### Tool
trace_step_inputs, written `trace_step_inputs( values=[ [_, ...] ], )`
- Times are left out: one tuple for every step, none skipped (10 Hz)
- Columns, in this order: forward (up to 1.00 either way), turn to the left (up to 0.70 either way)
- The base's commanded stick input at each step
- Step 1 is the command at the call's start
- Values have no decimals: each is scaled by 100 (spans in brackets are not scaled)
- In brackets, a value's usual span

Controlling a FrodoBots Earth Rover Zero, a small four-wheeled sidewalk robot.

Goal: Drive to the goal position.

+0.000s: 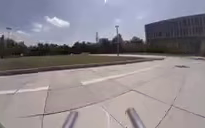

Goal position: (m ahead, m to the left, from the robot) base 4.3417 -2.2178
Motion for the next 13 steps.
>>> trace_step_inputs(
  values=[
    [70, 0],
    [70, 0],
    [70, 0],
    [70, 0],
    [70, 0],
    [70, 0],
    [70, 0],
    [70, 0],
    [70, 0],
    [70, 0],
    [70, 0],
    [70, 0],
    [70, 0]
  ],
)
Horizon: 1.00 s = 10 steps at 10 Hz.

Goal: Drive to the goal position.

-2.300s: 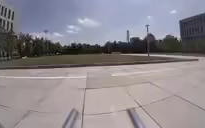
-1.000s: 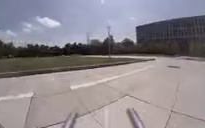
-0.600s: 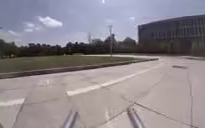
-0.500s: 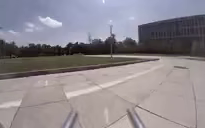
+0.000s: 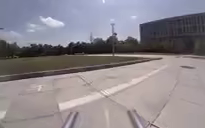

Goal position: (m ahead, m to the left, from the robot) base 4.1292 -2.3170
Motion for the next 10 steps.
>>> trace_step_inputs(
  values=[
    [70, 0],
    [70, 0],
    [70, 0],
    [70, 0],
    [70, 0],
    [70, -1],
    [70, -17],
    [70, -34],
    [70, -34],
    [70, -34]
  ],
)
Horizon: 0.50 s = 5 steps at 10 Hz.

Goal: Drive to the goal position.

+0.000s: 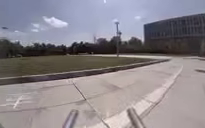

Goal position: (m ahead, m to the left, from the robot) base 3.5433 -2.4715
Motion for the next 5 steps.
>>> trace_step_inputs(
  values=[
    [70, -34],
    [70, -34],
    [70, -34],
    [70, -34],
    [70, -34]
  ],
)
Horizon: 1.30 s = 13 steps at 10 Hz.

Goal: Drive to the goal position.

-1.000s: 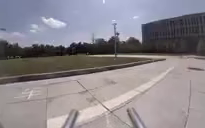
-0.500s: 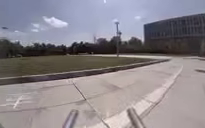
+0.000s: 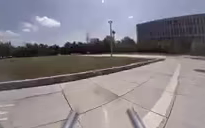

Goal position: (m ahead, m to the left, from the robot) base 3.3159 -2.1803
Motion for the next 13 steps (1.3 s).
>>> trace_step_inputs(
  values=[
    [70, -34],
    [70, -34],
    [70, -34],
    [70, -34],
    [70, -33],
    [70, -27],
    [70, -8],
    [70, -4],
    [70, 0],
    [70, 0],
    [70, 0],
    [70, 0],
    [70, -17]
  ],
)
